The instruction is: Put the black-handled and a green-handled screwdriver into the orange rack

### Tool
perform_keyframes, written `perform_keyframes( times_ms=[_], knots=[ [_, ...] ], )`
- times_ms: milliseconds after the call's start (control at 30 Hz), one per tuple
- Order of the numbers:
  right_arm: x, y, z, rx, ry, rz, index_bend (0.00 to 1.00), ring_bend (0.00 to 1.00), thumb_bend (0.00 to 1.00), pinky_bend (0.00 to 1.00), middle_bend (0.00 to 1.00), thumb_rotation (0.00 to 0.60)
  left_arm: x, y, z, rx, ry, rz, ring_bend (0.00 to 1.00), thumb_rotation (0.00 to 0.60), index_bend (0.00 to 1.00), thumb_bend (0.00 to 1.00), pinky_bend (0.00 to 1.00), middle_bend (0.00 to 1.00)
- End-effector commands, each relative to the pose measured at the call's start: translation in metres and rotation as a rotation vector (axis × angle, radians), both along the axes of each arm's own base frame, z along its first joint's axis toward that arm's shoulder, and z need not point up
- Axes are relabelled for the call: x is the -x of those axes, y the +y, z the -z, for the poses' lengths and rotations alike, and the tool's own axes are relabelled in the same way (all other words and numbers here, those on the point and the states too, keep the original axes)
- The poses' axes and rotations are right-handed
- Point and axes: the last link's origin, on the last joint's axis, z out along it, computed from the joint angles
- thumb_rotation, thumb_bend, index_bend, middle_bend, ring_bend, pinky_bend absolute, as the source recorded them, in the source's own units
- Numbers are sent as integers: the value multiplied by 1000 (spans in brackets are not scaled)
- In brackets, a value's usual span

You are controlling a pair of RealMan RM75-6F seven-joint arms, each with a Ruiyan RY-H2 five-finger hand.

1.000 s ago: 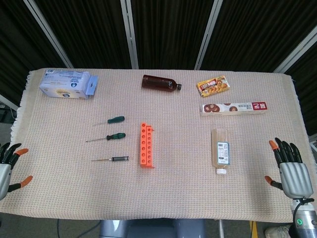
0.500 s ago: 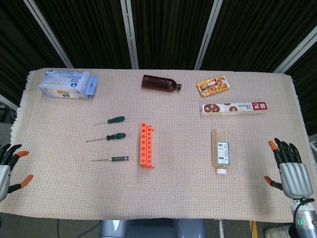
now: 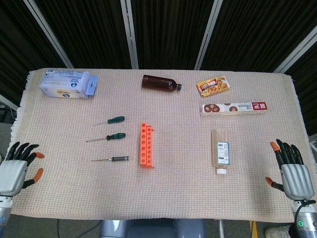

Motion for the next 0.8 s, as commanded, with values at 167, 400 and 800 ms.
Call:
perform_keyframes(
  times_ms=[167,400,800],
  knots=[
    [1,2,0,-2,0,7,2,0,3,0,0,600,-43,38,30,136,-40,97,87,600,410,360,0,168],
    [4,4,0,0,1,20,2,0,4,0,0,600,-88,70,67,253,-48,184,27,600,434,236,0,142],
    [4,5,3,-18,-2,27,1,0,4,0,0,600,-142,97,139,341,98,268,0,600,441,331,0,53]
  ],
)
